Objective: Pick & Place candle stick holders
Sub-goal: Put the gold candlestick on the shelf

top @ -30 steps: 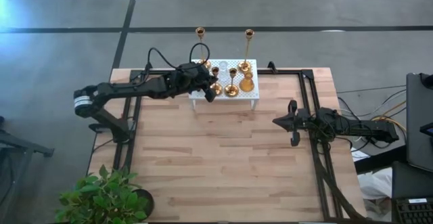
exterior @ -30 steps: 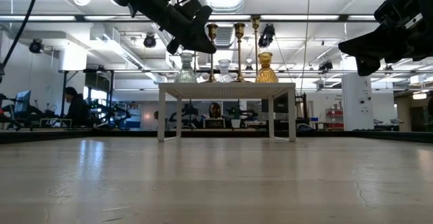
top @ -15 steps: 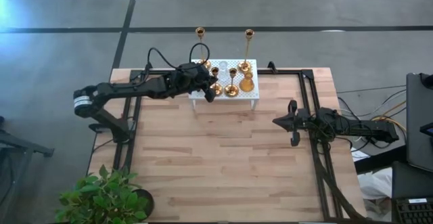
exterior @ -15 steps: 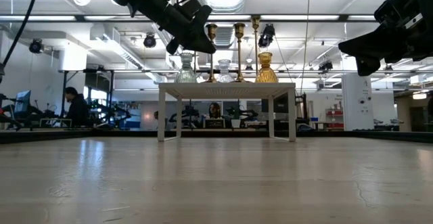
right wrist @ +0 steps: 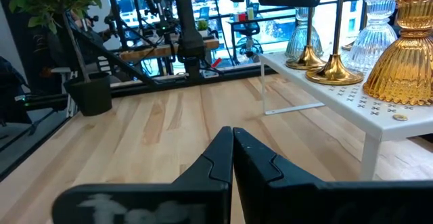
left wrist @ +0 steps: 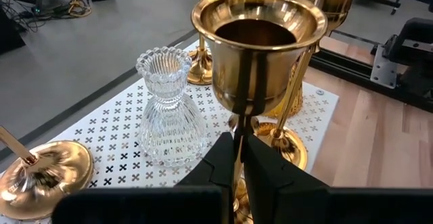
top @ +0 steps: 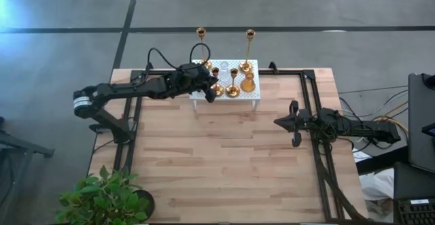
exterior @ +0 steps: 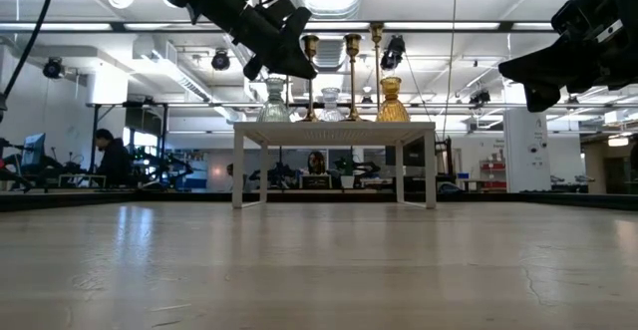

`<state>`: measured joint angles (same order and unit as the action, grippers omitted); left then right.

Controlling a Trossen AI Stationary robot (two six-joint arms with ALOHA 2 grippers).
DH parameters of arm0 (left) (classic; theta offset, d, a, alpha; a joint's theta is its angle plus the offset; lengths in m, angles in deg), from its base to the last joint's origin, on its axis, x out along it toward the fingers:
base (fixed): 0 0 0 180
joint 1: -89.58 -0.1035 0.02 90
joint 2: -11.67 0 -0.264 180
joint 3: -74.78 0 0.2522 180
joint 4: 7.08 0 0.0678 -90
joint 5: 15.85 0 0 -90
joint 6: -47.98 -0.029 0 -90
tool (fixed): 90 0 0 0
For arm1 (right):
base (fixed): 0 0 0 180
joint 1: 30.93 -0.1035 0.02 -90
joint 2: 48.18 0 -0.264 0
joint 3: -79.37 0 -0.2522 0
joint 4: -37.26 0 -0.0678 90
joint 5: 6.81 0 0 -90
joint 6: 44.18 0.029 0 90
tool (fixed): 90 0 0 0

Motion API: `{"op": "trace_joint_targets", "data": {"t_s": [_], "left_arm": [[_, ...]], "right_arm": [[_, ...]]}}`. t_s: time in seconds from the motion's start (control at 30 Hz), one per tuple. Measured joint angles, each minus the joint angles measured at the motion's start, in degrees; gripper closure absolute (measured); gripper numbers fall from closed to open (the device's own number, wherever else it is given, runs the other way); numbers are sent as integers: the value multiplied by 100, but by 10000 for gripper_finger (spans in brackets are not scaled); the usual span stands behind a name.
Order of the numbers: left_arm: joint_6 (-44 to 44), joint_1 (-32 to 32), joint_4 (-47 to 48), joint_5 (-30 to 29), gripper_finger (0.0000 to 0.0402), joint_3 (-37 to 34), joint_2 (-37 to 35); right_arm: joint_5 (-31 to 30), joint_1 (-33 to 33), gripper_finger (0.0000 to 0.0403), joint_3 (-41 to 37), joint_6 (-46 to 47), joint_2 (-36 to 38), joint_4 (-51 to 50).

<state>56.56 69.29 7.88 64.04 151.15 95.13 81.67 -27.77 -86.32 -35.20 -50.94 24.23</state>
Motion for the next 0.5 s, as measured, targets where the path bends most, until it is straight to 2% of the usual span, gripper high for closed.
{"op": "trace_joint_targets", "data": {"t_s": [0.5], "left_arm": [[4, 2, 124, -9, 378, 0, -3]], "right_arm": [[-1, 0, 394, 0, 0, 0, 1]]}}
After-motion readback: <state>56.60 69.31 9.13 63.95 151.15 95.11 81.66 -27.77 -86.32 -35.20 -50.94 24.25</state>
